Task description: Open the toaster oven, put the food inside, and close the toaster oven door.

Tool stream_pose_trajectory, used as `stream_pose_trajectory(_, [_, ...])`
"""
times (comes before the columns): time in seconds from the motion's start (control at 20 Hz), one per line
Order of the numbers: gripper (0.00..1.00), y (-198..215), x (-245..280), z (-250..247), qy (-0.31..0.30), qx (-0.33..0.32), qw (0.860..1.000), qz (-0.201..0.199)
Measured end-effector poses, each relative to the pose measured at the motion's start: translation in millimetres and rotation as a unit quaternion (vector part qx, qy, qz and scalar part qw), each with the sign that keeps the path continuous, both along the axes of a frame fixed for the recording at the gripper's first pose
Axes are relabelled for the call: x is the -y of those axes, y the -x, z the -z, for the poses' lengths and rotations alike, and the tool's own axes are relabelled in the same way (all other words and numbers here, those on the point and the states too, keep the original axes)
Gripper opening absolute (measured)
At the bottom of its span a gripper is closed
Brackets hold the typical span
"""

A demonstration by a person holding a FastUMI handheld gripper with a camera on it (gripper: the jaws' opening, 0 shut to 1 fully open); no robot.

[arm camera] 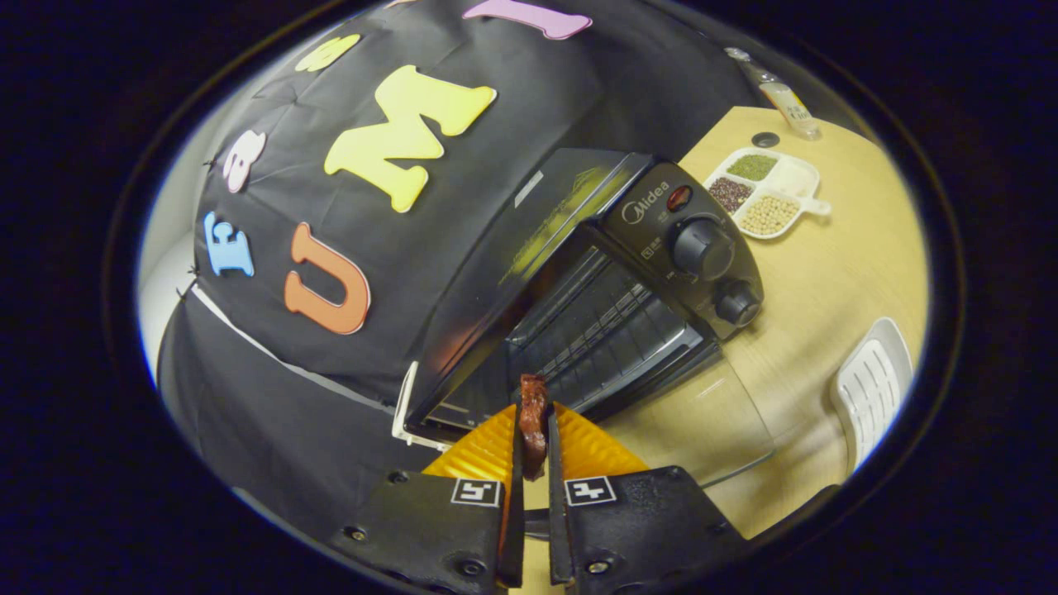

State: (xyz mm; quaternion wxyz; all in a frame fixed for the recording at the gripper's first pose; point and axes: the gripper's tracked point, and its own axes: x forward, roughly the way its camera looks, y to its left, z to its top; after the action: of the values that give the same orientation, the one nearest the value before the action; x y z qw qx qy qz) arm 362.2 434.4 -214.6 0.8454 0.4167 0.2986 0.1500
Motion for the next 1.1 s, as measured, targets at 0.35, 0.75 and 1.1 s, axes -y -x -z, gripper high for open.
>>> stream_pose_trajectory(0.35, [0.15,-1.3,-6.3,-5.0,-0.019,-0.004,1.0,0.0])
stream_pose_trajectory(0.75, [0.15,-48.6,-23.7,24.7,-0.046,0.001,0.999,0.029])
stream_pose_trajectory(1.1, [0.15,-83.5,-28.6,44.7,-0.05,0.02,0.995,0.081])
